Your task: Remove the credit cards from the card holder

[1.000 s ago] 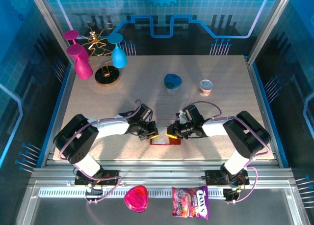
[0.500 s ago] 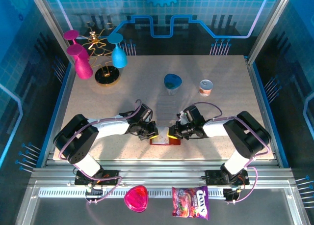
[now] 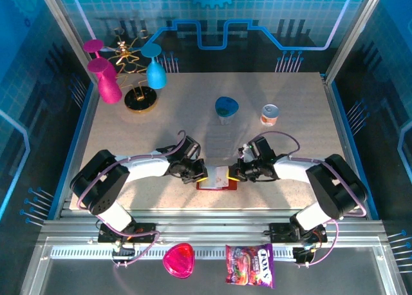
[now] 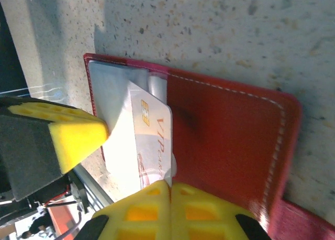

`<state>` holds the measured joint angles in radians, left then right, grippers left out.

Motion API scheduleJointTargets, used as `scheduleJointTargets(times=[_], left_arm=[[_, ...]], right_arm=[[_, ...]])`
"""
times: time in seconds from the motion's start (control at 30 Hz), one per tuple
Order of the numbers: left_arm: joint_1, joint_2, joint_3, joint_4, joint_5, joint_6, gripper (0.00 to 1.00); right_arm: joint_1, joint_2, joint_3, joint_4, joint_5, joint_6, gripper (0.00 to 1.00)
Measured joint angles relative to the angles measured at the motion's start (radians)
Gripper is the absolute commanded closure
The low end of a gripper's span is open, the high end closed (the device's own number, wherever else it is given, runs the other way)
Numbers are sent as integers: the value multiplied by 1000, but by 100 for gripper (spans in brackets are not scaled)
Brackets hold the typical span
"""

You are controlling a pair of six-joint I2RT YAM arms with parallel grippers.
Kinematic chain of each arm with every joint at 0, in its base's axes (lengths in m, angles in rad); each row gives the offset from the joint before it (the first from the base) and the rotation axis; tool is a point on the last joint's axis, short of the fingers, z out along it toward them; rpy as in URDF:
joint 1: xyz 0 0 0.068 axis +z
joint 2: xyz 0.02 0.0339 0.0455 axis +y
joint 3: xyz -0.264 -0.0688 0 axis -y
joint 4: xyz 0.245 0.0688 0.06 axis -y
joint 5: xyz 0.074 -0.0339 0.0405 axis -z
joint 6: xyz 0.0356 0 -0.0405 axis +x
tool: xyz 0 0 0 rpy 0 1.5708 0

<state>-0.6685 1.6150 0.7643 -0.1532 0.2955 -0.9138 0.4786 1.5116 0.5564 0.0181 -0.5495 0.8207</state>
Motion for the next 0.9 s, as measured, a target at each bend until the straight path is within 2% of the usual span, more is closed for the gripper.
scheduleJointTargets(times=[0.37, 0.9], left_arm=[[0, 0, 0, 1, 0, -2, 93], [1, 0, 0, 1, 0, -3, 91]], right_arm=[[-8, -31, 22, -116, 45, -60, 96], [35, -31, 22, -44, 29, 21, 89]])
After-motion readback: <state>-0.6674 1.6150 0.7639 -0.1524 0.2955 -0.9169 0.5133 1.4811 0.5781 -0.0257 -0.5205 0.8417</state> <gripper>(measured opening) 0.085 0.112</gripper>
